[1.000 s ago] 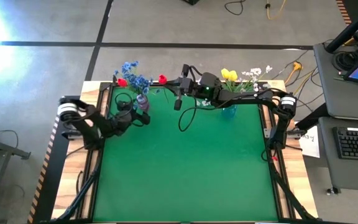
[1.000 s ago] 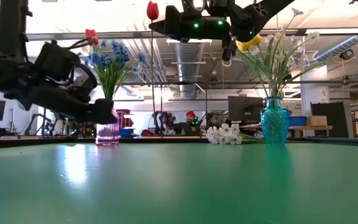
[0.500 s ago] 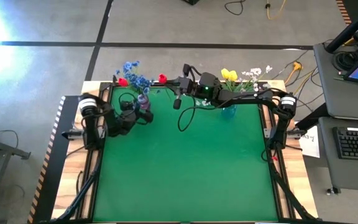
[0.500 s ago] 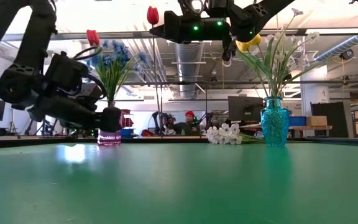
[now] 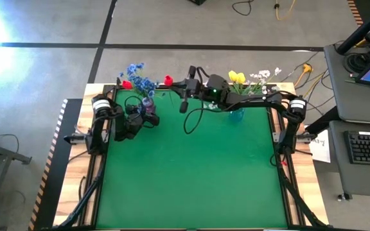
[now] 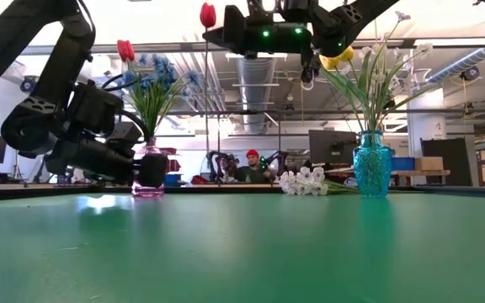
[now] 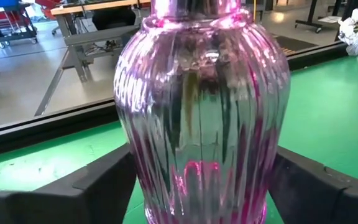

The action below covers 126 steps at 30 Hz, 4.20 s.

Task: Sort flowers into vase by color
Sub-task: Put the red tulip into the purple vase

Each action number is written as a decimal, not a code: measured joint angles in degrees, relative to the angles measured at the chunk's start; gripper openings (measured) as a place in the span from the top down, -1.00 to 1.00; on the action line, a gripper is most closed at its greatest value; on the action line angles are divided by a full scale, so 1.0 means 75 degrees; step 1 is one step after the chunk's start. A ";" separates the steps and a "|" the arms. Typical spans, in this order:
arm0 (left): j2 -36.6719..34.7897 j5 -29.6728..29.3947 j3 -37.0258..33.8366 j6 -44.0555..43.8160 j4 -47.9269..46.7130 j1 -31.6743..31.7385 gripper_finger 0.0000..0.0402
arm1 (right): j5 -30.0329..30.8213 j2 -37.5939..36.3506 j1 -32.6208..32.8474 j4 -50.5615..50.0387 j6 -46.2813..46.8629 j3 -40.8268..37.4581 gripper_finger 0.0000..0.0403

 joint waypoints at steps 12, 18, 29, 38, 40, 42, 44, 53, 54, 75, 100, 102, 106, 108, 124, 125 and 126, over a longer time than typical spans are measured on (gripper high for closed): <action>0.0011 0.0001 0.0017 -0.0014 0.0003 -0.0006 -0.22 | -0.0111 0.0000 0.0000 0.1708 0.0810 0.0006 0.94; 0.0005 0.0535 0.0015 -0.0021 0.0026 -0.0006 -0.22 | -0.0088 0.0003 0.0000 0.2412 0.0910 0.0006 0.94; -0.0012 0.2078 0.0029 -0.0007 0.0052 -0.0006 -0.22 | 0.0101 0.0270 0.0003 0.2822 0.1088 0.0006 0.94; -0.0012 0.2600 0.0026 0.0196 0.0030 -0.0026 -0.22 | 0.0111 0.0446 0.0003 0.2990 0.0815 0.0006 0.94; -0.0012 0.2604 0.0026 0.0196 0.0012 -0.0026 -0.22 | 0.0111 0.0446 0.0006 0.3078 0.0804 0.0006 0.94; -0.0012 0.2608 0.0026 0.0196 -0.0007 -0.0026 -0.22 | 0.0111 0.0446 0.0006 0.3161 0.0783 0.0006 0.94; -0.0012 0.2615 0.0025 0.0245 -0.0020 -0.0027 -0.22 | 0.0110 0.0446 0.0006 0.3170 0.0711 0.0006 0.94; -0.0005 0.3032 0.0035 0.0462 -0.0052 -0.0024 -0.22 | 0.0108 0.0484 0.0018 0.3161 0.0483 0.0006 0.94; -0.0004 0.3122 0.0041 0.0487 -0.0049 -0.0026 -0.22 | 0.0108 0.0493 0.0017 0.3151 0.0449 0.0006 0.94; 0.0002 0.3203 0.0035 0.0586 -0.0070 -0.0026 -0.22 | -0.0173 0.0498 0.0177 0.3534 -0.0709 -0.0003 0.94; 0.0005 0.3203 0.0032 0.0589 -0.0071 -0.0026 -0.22 | -0.0169 0.0635 0.0342 0.3570 -0.1047 -0.0009 0.94; 0.0005 0.3203 0.0032 0.0591 -0.0071 -0.0026 -0.22 | -0.0169 0.0635 0.0368 0.3753 -0.1105 -0.0009 0.94; 0.0005 0.3204 0.0032 0.0591 -0.0071 -0.0026 -0.22 | -0.0108 0.0635 0.0376 0.3988 -0.1215 -0.0009 0.94; 0.0005 0.3203 0.0032 0.0590 -0.0071 -0.0026 -0.22 | -0.0085 0.0731 0.0396 0.4284 -0.1287 -0.0006 0.94; 0.0005 0.3206 0.0029 0.0595 -0.0071 -0.0026 -0.22 | 0.0367 0.1067 0.0332 0.4471 -0.0199 0.0036 0.95; 0.0005 0.3206 0.0029 0.0595 -0.0071 -0.0026 -0.22 | 0.0364 0.1067 0.0320 0.4325 -0.0128 0.0079 0.95; 0.0007 0.3206 0.0028 0.0593 -0.0071 -0.0026 -0.22 | 0.0362 0.1067 0.0303 0.4137 -0.0057 0.0143 0.95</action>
